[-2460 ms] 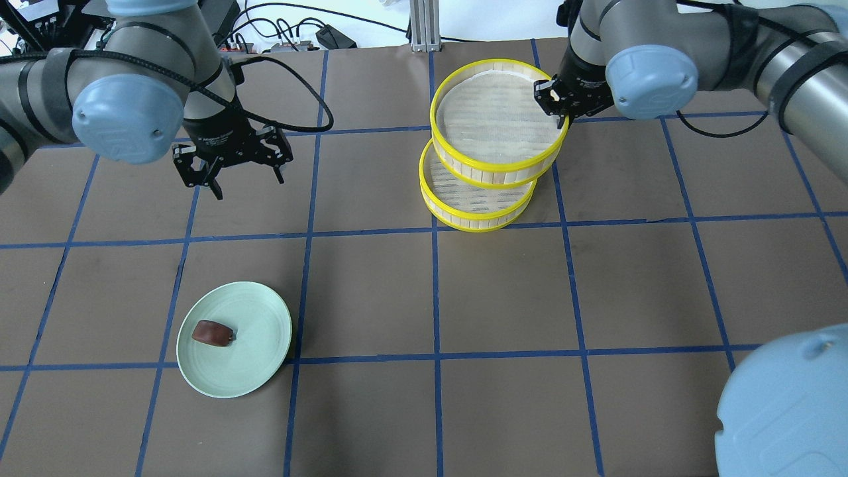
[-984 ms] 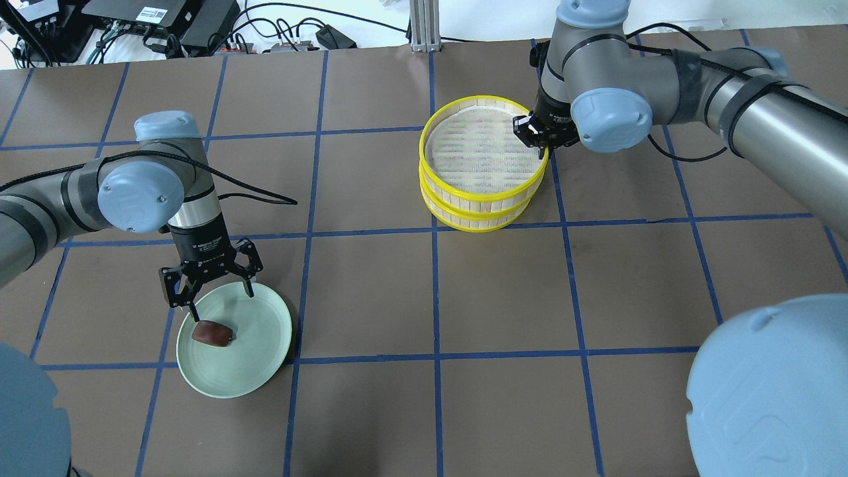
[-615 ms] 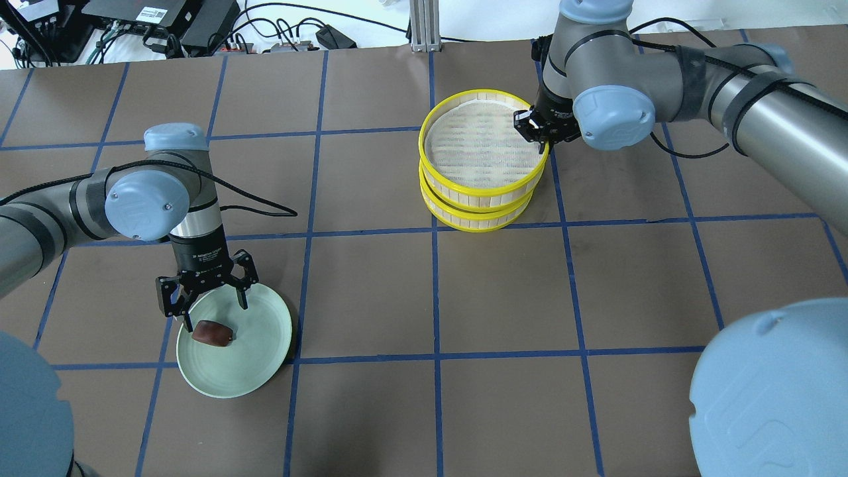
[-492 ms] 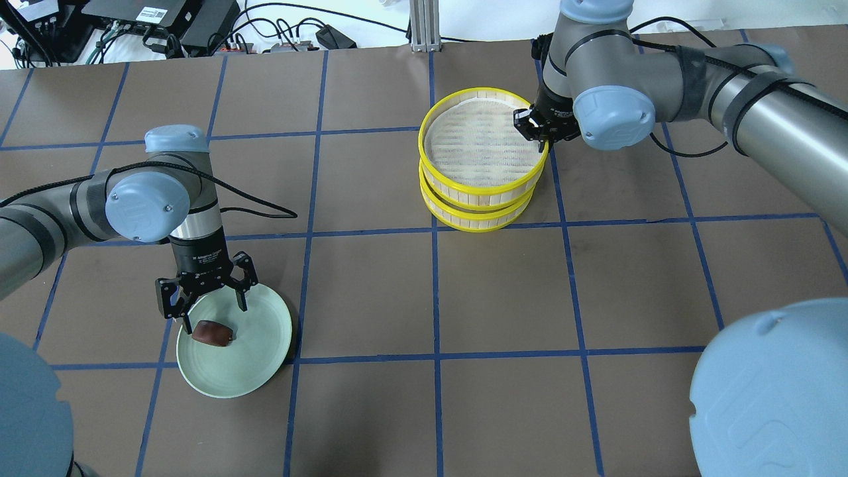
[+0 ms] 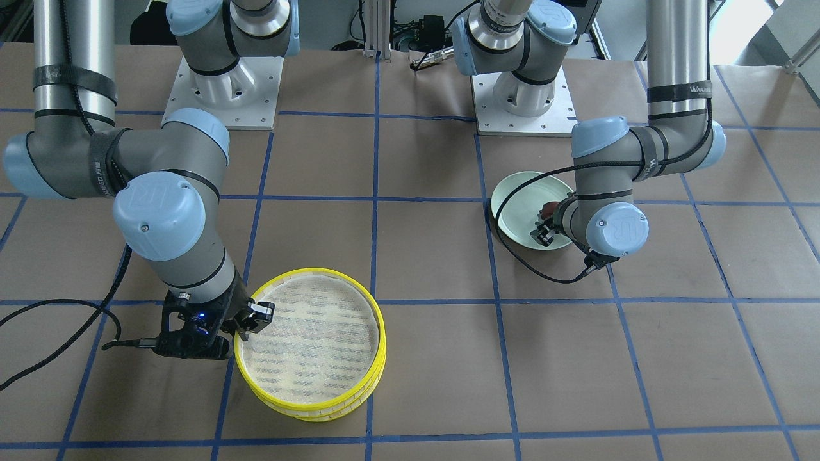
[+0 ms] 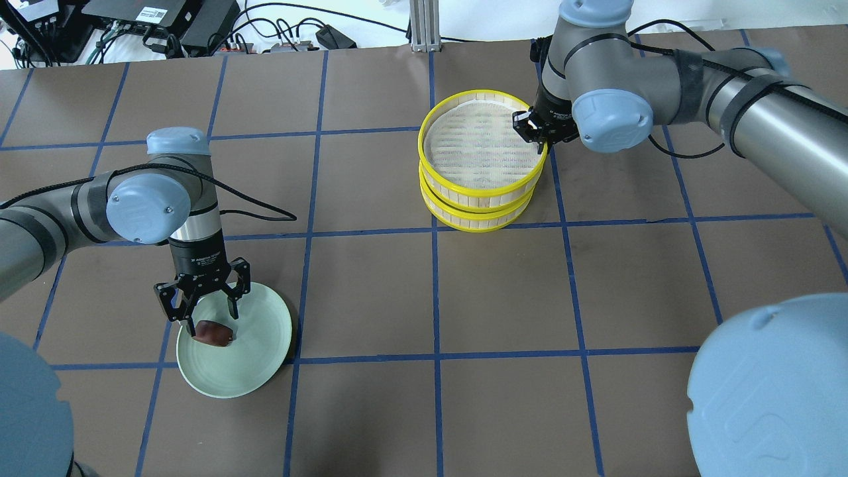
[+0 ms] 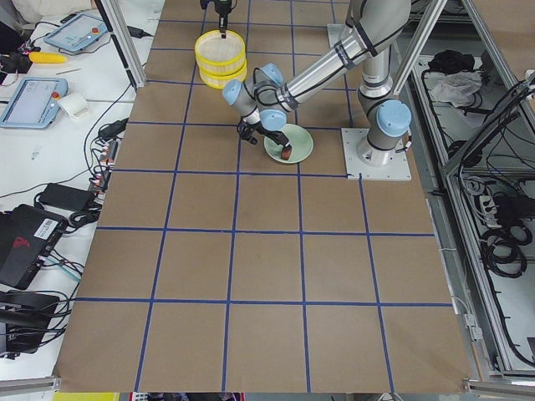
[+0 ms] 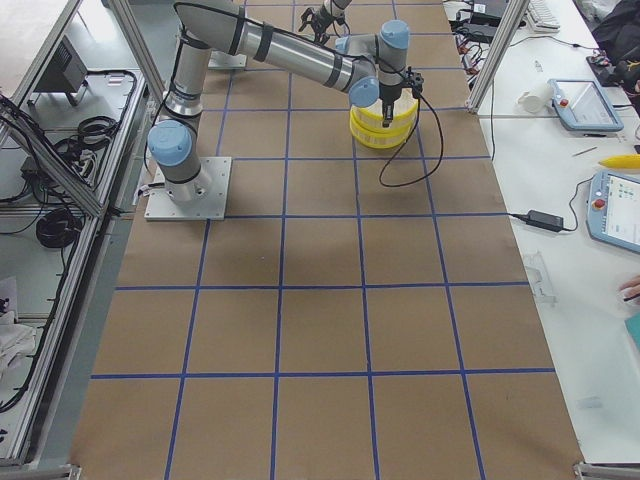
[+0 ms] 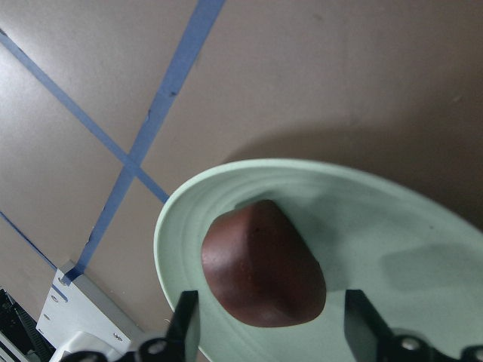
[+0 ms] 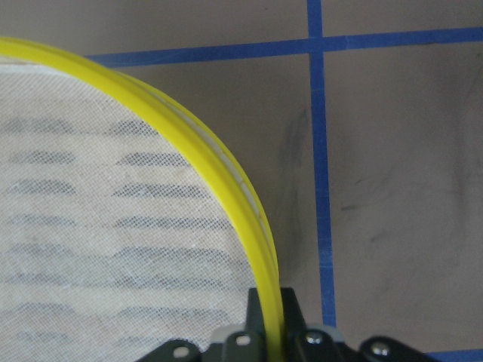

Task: Place buns in different layers of steamer
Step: 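Lower the left gripper over the brown bun on the plate and close it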

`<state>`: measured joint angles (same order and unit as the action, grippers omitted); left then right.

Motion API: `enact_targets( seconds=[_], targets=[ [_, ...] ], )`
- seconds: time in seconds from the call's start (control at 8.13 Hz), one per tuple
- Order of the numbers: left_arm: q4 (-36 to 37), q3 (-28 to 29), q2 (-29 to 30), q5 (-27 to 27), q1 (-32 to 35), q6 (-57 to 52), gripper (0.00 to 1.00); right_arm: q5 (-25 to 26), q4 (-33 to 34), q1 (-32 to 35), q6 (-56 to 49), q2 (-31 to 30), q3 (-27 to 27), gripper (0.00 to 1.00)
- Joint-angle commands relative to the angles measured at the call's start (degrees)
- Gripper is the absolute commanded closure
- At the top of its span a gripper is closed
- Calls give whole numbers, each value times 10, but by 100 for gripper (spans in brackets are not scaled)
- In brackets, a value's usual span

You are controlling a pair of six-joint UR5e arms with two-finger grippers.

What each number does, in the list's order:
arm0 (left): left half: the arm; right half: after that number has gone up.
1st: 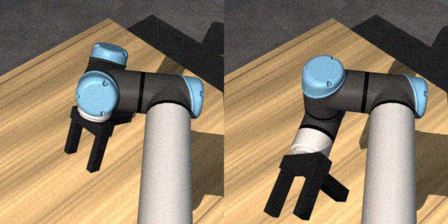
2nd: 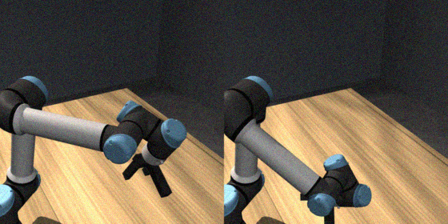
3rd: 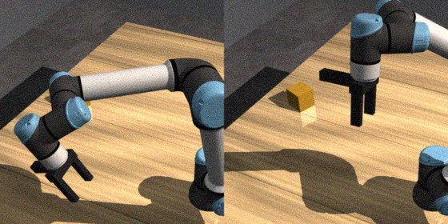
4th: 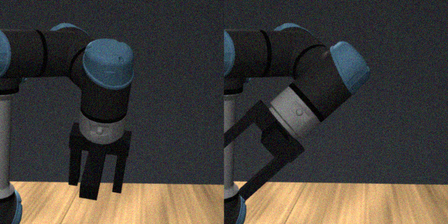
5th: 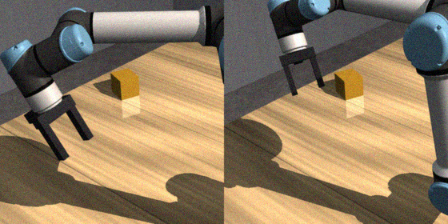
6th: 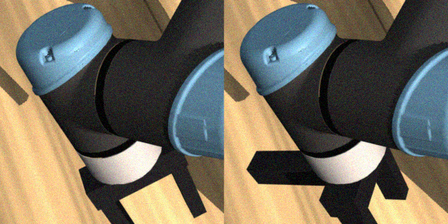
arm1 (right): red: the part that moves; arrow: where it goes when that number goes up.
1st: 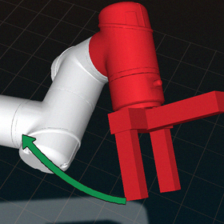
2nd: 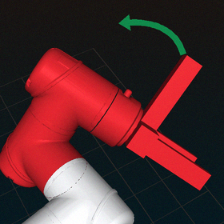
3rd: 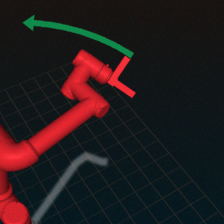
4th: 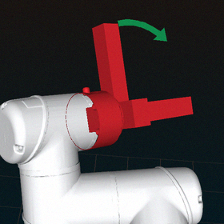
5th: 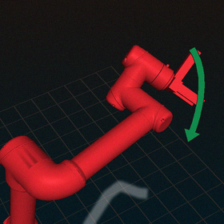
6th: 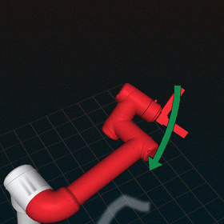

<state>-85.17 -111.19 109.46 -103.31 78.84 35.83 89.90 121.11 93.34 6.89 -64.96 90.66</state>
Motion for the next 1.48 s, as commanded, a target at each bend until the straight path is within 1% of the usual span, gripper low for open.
enact_targets(
  seconds=[0.0, 0.25, 0.37, 0.49, 0.61, 0.74, 0.86, 0.98, 1.11, 1.23, 1.35],
  targets=[
    [0, 2, 0, -15, 0, -1, 39, -1, 0, 0, -1, 2, 0, 100],
    [-1, 1, 1, -15, 0, -1, 39, -1, 1, 0, -1, 2, 4, 100],
    [0, 2, 4, -15, 0, -1, 39, -1, 1, 0, -1, 2, 5, 98],
    [1, 2, 5, -23, 0, -1, 39, -1, 1, 0, -1, 2, 5, 94],
    [1, 2, 9, -24, -1, -1, 39, -1, 1, 0, 0, 2, 6, 93],
    [5, 2, 11, -19, 0, 0, 58, -2, 1, 0, 0, 2, 7, 93],
    [6, 3, 12, -18, -1, 0, 68, -15, 4, 0, 1, 2, 7, 94],
    [8, 2, 13, -16, -1, 0, 73, -21, 9, 0, 1, 3, 7, 93],
    [16, 4, 15, -15, -1, 0, 94, -22, 10, 0, 1, 2, 7, 93],
    [18, 11, 15, -1, -1, -1, 100, -19, 10, 0, -1, 3, 7, 91],
    [16, 21, 15, 12, 0, -1, 100, -13, 10, 0, -1, 3, 7, 87]
  ],
)
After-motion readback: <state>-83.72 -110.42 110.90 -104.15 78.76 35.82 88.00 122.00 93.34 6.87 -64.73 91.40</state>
